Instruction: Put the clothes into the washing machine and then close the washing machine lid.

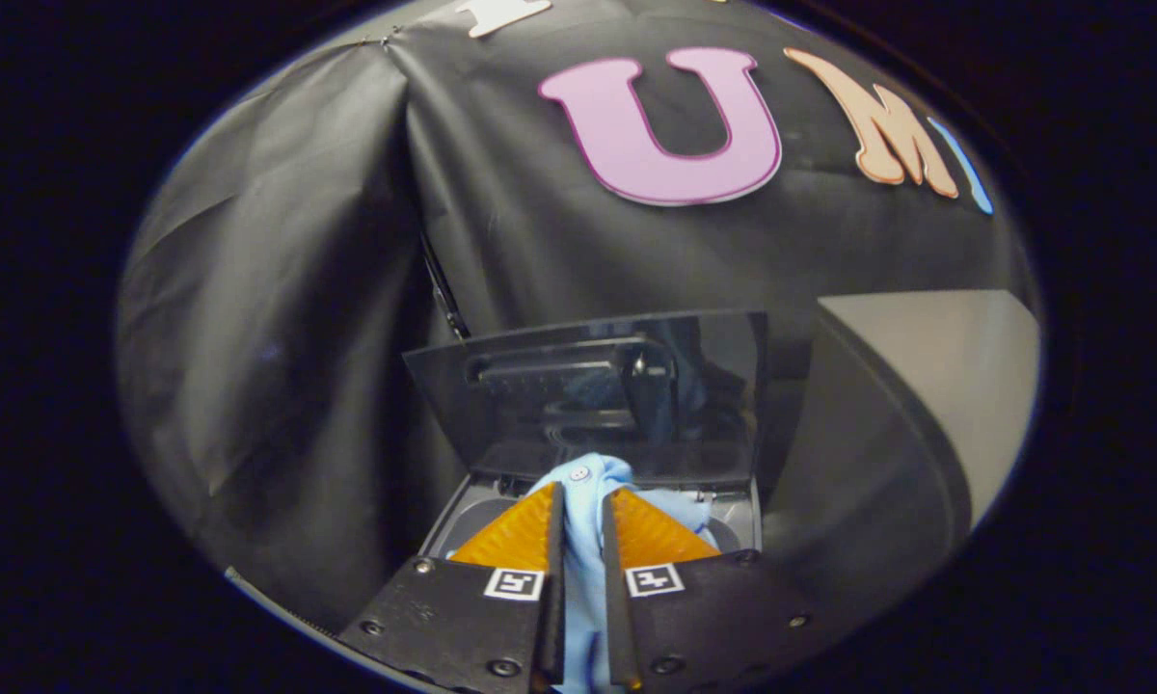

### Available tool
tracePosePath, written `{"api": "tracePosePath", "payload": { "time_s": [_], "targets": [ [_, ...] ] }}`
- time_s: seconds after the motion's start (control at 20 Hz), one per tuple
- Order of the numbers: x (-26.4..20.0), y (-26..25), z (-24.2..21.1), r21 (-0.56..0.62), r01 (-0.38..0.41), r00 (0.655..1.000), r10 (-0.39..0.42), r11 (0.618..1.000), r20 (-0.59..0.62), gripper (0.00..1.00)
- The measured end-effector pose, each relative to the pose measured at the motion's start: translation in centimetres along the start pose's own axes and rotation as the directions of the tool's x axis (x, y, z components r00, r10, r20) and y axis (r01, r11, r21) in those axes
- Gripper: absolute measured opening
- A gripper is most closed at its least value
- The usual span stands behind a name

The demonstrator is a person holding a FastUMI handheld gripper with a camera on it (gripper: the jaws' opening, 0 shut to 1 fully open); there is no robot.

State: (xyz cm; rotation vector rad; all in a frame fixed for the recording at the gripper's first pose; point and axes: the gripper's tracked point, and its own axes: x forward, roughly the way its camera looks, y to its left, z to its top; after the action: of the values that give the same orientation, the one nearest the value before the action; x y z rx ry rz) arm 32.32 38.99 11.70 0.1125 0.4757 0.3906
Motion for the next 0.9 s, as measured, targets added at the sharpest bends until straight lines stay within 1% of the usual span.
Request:
{"api": "tracePosePath", "payload": {
  "time_s": [0.1, 0.15, 0.35, 0.5, 0.7, 0.85, 0.9],
  "targets": [
    [-0.1, 0.3, 0.9, 0.005, -0.006, 0.999, 0.006, 1.0, 0.036, 0.25],
    [-0.3, 0.6, 1.4, 0.011, -0.014, 0.999, 0.013, 1.0, 0.046, 0.29],
    [-0.5, 0.4, 3.4, 0.002, -0.001, 0.994, 0.001, 1.0, 0.108, 0.29],
    [-1.2, 0.2, 4.9, 0.017, 0.015, 0.988, -0.017, 1.0, 0.154, 0.29],
    [-0.2, -0.7, 8.4, 0.055, 0.044, 0.972, -0.056, 0.998, 0.23, 0.29],
    [1.4, -2.1, 10.4, 0.044, 0.087, 0.957, -0.096, 0.995, 0.274, 0.29],
    [2.0, -2.4, 11.1, 0.035, 0.105, 0.951, -0.11, 0.994, 0.288, 0.36]
  ]
}}
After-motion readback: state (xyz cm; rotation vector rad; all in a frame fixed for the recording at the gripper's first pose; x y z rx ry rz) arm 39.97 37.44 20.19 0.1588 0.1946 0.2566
